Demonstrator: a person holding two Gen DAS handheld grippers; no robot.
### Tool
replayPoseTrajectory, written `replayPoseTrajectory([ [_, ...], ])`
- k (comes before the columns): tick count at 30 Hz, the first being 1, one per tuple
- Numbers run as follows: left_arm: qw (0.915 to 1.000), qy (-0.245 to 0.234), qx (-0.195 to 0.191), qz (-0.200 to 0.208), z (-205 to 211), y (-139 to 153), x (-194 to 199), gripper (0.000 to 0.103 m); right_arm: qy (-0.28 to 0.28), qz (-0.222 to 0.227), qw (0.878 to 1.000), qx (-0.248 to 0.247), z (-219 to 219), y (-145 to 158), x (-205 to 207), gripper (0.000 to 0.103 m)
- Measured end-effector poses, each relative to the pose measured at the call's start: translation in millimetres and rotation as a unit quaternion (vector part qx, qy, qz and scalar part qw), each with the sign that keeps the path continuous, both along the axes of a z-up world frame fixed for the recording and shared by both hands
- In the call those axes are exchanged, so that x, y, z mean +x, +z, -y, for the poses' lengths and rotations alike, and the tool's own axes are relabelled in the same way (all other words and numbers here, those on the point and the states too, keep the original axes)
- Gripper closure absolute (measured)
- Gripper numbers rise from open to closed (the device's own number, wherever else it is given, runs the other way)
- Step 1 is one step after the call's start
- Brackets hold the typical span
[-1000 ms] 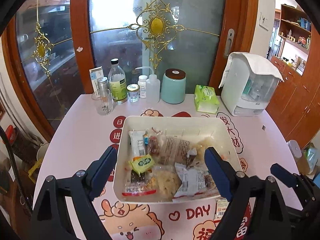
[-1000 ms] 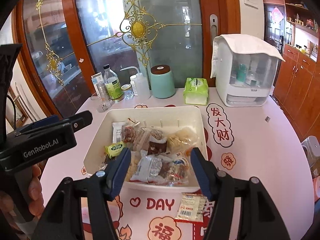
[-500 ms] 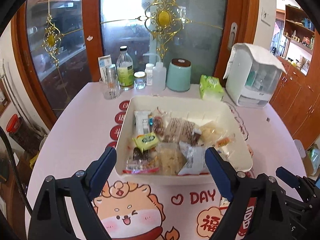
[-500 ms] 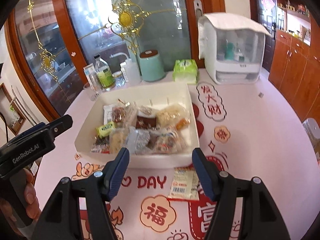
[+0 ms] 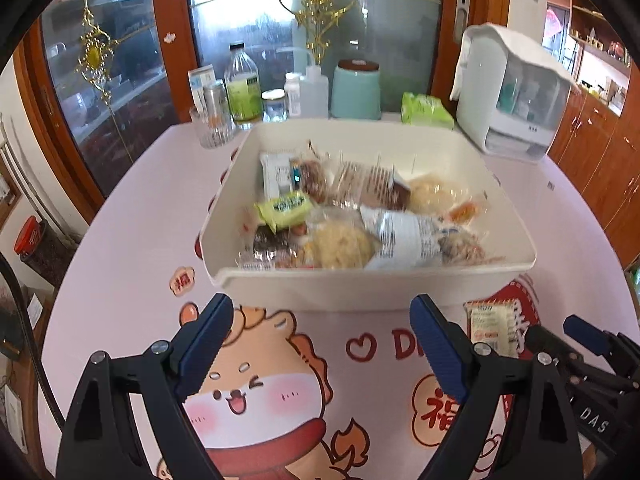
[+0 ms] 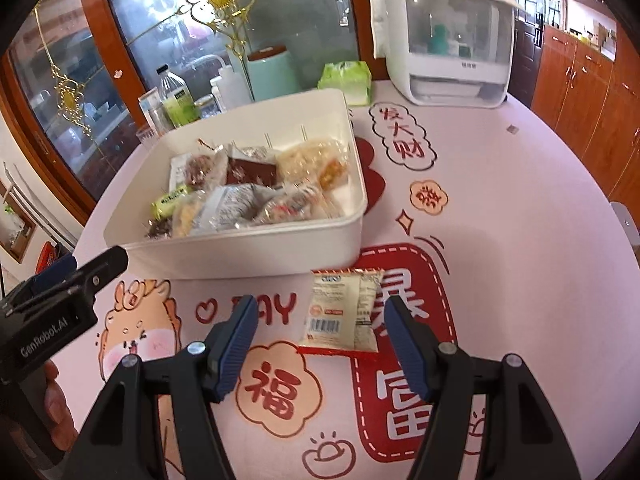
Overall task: Organize snacks
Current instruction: 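Withdraw both tools toward the LIPO biscuit pack on the table, then grasp the LIPO biscuit pack with the right tool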
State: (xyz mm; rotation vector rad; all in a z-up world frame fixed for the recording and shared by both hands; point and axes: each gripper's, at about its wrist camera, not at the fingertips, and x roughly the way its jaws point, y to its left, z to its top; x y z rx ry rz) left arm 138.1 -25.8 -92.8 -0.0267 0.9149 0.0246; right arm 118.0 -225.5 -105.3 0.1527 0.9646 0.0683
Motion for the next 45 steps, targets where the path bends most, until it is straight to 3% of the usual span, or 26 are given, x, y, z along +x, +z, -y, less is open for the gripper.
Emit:
replayPoseTrajectory([
  [16,0.9991,0.016,-0.006,-0.039,-4,-45,8,0.014,-0.009,-0.011,0.999,0.031,21,-37,18,0.035],
  [22,0.9985,0.018,-0.011,-0.052,-5,-56,11,0.014,-0.021,-0.040,0.999,0.025,23,-60,34,0.035],
  [29,0.9980,0.019,-0.014,-0.059,-8,-63,15,0.014,-0.012,-0.060,0.998,-0.006,1,-83,44,0.034],
  [39,0.9972,0.022,-0.017,-0.070,-10,-69,18,0.014,0.002,-0.040,0.996,-0.080,-19,-89,44,0.032],
  [42,0.9972,0.021,-0.017,-0.069,-10,-69,18,0.014,-0.002,-0.038,0.996,-0.081,-18,-89,42,0.034],
  [45,0.9974,0.019,-0.017,-0.067,-10,-68,16,0.014,-0.002,-0.034,0.996,-0.081,-18,-87,38,0.048],
])
